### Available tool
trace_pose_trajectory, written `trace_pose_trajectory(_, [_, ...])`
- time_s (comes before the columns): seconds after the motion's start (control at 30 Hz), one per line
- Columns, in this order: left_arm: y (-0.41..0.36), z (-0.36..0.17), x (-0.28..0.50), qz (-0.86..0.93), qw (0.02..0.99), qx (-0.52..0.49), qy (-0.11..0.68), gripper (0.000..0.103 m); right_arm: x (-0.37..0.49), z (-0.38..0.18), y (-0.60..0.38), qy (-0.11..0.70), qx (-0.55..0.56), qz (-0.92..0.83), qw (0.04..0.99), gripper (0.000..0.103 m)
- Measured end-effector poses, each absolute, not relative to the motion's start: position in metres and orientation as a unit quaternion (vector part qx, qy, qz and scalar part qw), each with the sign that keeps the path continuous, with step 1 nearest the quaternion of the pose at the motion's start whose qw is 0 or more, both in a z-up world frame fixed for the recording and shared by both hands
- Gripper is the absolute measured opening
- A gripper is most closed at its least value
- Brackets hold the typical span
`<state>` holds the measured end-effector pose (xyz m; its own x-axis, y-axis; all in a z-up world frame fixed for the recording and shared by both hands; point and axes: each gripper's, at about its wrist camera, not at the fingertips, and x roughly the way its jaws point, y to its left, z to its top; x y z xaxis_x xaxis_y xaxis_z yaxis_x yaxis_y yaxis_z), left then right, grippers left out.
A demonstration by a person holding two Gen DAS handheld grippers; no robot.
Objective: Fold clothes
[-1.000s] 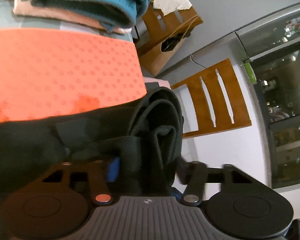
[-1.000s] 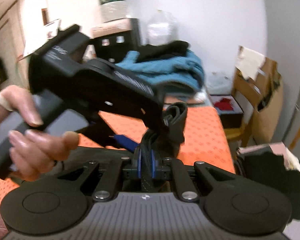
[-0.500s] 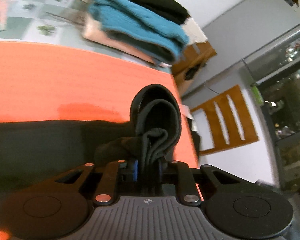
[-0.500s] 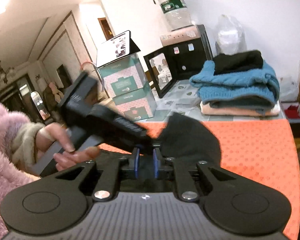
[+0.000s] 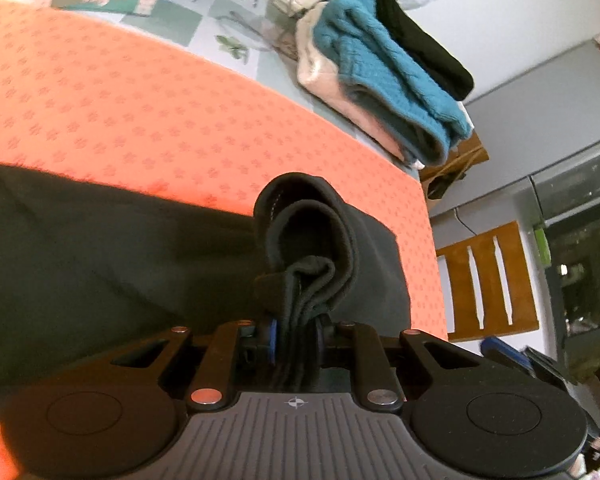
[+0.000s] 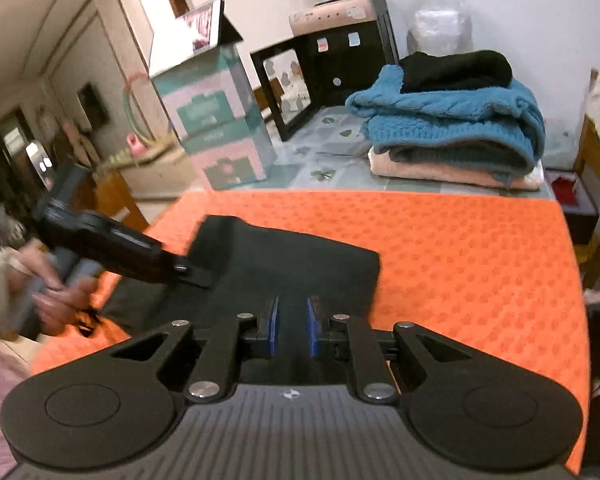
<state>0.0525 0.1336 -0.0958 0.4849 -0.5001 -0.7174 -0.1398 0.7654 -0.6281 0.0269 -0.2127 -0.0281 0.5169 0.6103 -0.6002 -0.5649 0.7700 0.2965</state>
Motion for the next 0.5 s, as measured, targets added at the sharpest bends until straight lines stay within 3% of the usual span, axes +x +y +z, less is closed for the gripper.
trace_pose_trajectory(0.3, [0.161,-0.124,0.047,-0.082,0.773,-0.405,0.482,0.024,0.053,-0.069,-0.153,0.35,-0.054,0.342,0.87,0.021])
trace_pose_trajectory(0.4, [0.169,-0.121,0.04,-0.069,0.776,-0.403,0.48,0.024,0.061,-0.083,-0.133,0.347,-0.083,0.344,0.869,0.032])
trace_pose_trajectory(0.5, [0.177,-0.121,0.028,-0.042,0.779,-0.397,0.484,0.023,0.068,-0.097,-0.12,0.355,-0.099,0.342,0.864,0.034])
